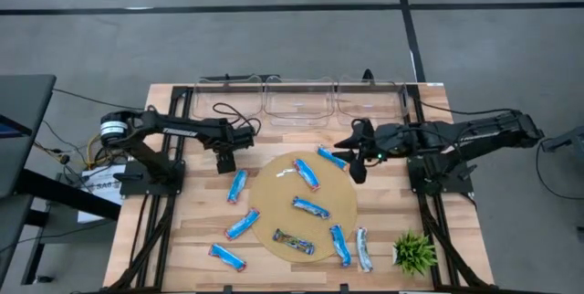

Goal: Pick and place Granola Bars by type
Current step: Put the yellow granola bar into the top left transparent bin

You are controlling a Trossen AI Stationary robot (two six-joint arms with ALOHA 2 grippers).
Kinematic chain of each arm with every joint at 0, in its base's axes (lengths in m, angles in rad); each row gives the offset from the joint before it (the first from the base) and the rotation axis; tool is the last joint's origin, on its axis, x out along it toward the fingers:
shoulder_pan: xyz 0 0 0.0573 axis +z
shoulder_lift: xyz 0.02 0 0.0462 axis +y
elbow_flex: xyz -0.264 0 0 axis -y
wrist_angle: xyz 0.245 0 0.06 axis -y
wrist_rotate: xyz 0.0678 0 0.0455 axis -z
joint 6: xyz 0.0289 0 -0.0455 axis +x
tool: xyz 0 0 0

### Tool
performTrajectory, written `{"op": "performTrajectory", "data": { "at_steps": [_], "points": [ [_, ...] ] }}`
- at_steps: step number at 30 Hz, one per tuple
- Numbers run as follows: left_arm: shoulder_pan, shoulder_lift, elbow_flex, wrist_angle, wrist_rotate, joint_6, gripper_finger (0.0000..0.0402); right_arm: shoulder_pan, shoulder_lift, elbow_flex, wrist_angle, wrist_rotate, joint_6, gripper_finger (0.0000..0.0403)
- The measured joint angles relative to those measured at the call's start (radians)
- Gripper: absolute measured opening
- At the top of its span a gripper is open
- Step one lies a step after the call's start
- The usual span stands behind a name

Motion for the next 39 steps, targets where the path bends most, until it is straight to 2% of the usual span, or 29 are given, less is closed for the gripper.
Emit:
{"op": "performTrajectory", "data": {
  "at_steps": [6,16,18,24,30,34,39],
  "points": [
    [0.021,0.04,0.005,0.015,0.04,0.02,0.0153,-0.007,0.0,0.014,0.0,0.0,0.001,0.0127],
    [0.021,-0.059,-0.001,0.028,0.051,-0.042,0.0018,-0.012,0.0,0.016,0.0,0.002,0.0,0.0127],
    [0.021,-0.064,-0.001,0.028,0.05,-0.063,0.0006,-0.012,0.0,0.016,-0.001,0.002,0.0,0.0127],
    [0.019,-0.064,-0.001,0.022,0.054,-0.075,0.0009,-0.012,0.0,0.016,-0.001,0.002,0.0,0.0127],
    [0.018,-0.064,-0.001,-0.023,0.111,-0.086,0.0021,-0.012,0.0,0.016,-0.001,0.002,0.0,0.0127],
    [0.018,-0.064,-0.001,-0.023,0.1,-0.107,0.0055,-0.012,0.0,0.016,-0.001,0.002,0.0,0.0127],
    [0.018,-0.065,0.0,-0.023,0.087,-0.117,0.0119,-0.012,0.0,0.016,-0.001,0.002,0.0,0.0127]
  ]
}}
